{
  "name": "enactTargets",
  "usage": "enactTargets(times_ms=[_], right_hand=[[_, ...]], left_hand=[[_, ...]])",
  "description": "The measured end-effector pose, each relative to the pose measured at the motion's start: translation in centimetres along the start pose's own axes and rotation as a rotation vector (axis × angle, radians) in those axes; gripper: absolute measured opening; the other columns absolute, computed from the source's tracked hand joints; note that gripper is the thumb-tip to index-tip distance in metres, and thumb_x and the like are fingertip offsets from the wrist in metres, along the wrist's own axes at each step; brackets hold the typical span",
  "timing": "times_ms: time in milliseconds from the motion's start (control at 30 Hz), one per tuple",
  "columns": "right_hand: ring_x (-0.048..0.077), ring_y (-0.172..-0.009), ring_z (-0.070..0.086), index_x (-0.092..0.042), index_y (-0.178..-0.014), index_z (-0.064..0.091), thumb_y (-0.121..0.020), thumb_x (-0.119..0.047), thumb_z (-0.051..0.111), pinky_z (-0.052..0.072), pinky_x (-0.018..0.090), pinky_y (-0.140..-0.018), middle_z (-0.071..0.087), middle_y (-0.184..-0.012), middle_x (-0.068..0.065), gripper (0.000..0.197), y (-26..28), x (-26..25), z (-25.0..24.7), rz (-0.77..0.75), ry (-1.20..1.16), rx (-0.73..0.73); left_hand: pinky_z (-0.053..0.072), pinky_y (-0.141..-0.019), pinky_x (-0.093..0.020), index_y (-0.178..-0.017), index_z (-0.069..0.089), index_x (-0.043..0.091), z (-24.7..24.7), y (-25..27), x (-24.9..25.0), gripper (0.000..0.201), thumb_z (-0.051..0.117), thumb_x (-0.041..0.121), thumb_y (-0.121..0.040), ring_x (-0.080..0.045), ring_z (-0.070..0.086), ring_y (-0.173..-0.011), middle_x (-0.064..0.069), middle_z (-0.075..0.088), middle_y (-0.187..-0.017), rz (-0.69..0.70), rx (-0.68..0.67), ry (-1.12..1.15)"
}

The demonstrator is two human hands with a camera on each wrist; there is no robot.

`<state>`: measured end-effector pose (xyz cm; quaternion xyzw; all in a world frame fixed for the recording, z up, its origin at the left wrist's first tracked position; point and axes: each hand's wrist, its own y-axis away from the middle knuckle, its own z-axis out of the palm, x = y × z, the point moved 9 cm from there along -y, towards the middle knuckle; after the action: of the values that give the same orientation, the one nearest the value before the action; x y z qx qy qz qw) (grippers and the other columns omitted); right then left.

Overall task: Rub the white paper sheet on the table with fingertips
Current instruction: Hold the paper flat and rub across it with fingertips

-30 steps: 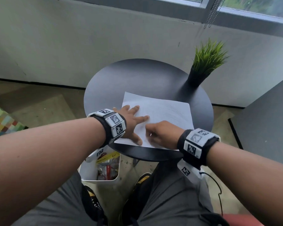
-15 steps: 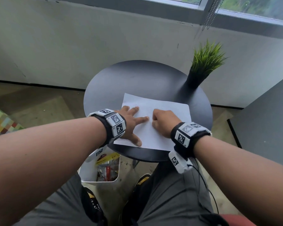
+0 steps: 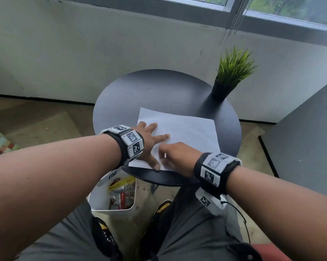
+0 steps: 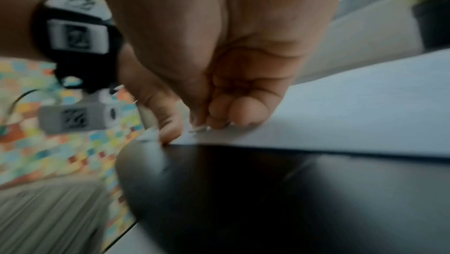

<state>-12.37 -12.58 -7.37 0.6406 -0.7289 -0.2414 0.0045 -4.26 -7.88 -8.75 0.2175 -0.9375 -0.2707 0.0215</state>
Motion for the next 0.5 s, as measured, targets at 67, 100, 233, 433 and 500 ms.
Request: enactTargets(times_ms=[67, 100, 233, 433, 500], right_hand=[[0.032, -0.099, 0.057, -0.015, -0.110, 0.053, -0.093, -0.025, 0.050, 0.044, 0.034, -0.080, 0.063, -0.108, 0.013, 0.020, -0.5, 3.4, -1.8, 0.150, -0.044, 0.084], [0.033, -0.097, 0.057, -0.015, -0.110, 0.050, -0.094, -0.027, 0.050, 0.046, 0.036, -0.082, 0.062, -0.106, 0.014, 0.020, -0.5, 5.4, -2.9, 0.249, -0.082, 0.139], [0.026, -0.084, 0.054, -0.019, -0.097, 0.052, -0.091, -0.029, 0.059, 0.045, 0.033, -0.074, 0.058, -0.086, 0.003, 0.014, -0.1, 7.0, -4.3, 0.298, -0.227, 0.255], [0.019, -0.082, 0.054, -0.021, -0.089, 0.056, -0.083, -0.022, 0.065, 0.038, 0.027, -0.066, 0.059, -0.085, -0.004, 0.010, 0.4, 6.8, -3.4, 0.259, -0.247, 0.208], [0.021, -0.084, 0.055, -0.018, -0.093, 0.055, -0.082, -0.022, 0.066, 0.039, 0.028, -0.066, 0.061, -0.089, -0.001, 0.015, 0.5, 8.5, -3.6, 0.356, -0.273, 0.241]], left_hand=[[0.035, -0.109, -0.060, -0.149, -0.006, 0.057, -0.1, -0.1, 0.2, 0.118, 0.062, 0.089, -0.058, -0.038, 0.011, -0.145, -0.004, -0.004, -0.164, -0.002, -0.011, 0.006], [0.035, -0.109, -0.060, -0.149, -0.007, 0.057, -0.2, -0.1, 0.2, 0.118, 0.062, 0.089, -0.058, -0.038, 0.011, -0.144, -0.005, -0.003, -0.164, -0.007, -0.018, 0.004], [0.035, -0.108, -0.062, -0.147, -0.010, 0.061, -0.4, -0.2, 0.4, 0.119, 0.063, 0.090, -0.057, -0.041, 0.014, -0.142, -0.003, -0.008, -0.164, -0.020, -0.056, -0.015], [0.034, -0.107, -0.065, -0.145, -0.013, 0.062, -0.5, -0.3, 0.7, 0.121, 0.065, 0.089, -0.056, -0.045, 0.013, -0.142, 0.007, -0.019, -0.164, -0.018, -0.100, -0.024], [0.033, -0.107, -0.066, -0.145, -0.013, 0.062, -0.6, -0.3, 0.8, 0.122, 0.066, 0.088, -0.056, -0.046, 0.011, -0.143, 0.006, -0.018, -0.164, -0.022, -0.108, -0.022]])
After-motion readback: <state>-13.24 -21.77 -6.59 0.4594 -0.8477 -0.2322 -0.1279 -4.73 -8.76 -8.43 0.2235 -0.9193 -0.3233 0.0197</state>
